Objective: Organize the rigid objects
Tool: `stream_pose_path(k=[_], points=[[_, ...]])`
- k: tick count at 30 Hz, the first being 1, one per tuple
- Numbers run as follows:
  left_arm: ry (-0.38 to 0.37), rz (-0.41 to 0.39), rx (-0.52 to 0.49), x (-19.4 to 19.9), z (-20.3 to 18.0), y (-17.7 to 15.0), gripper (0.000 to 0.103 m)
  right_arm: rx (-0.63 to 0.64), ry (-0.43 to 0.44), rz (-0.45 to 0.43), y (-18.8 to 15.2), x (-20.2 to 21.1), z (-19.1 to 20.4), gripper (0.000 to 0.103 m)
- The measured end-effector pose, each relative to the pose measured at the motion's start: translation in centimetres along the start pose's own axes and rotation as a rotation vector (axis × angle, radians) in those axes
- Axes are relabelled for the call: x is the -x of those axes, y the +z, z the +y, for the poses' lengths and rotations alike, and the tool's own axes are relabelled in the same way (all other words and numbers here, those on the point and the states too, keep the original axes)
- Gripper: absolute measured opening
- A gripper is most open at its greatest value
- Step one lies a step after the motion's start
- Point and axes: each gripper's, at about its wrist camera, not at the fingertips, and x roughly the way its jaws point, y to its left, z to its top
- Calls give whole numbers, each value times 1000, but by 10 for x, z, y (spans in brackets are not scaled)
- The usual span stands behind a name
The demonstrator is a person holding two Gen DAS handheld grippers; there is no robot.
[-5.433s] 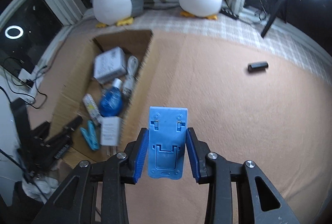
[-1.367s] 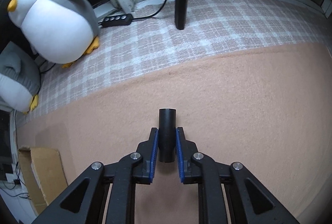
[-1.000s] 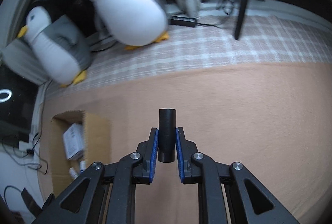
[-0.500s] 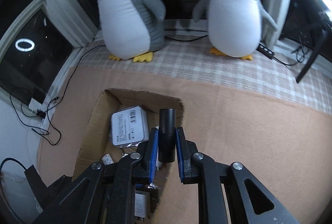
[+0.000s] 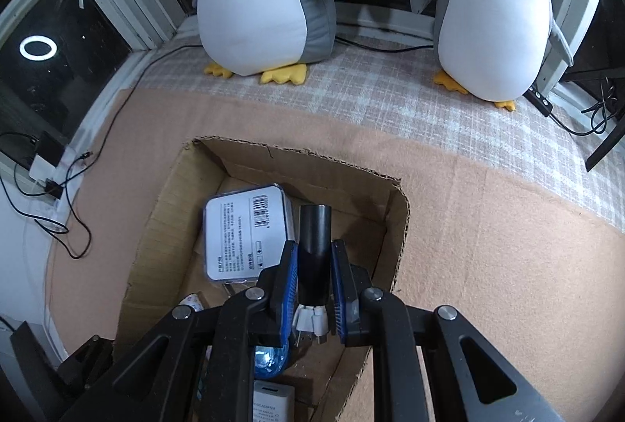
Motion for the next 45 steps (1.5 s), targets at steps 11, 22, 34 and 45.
stream_pose_path(k=[11, 22, 34, 45], points=[[2, 0, -1, 0, 1, 0, 36, -4, -15, -5, 2, -1, -1, 15], [2, 0, -1, 0, 1, 0, 36, -3, -17, -5, 2, 0, -2, 16], [3, 0, -1, 0, 1, 0, 36, 12, -20, -6, -4, 9, -3, 30], [6, 6, -5, 0, 4, -1, 36, 23, -27, -44, -24, 39, -11, 35]])
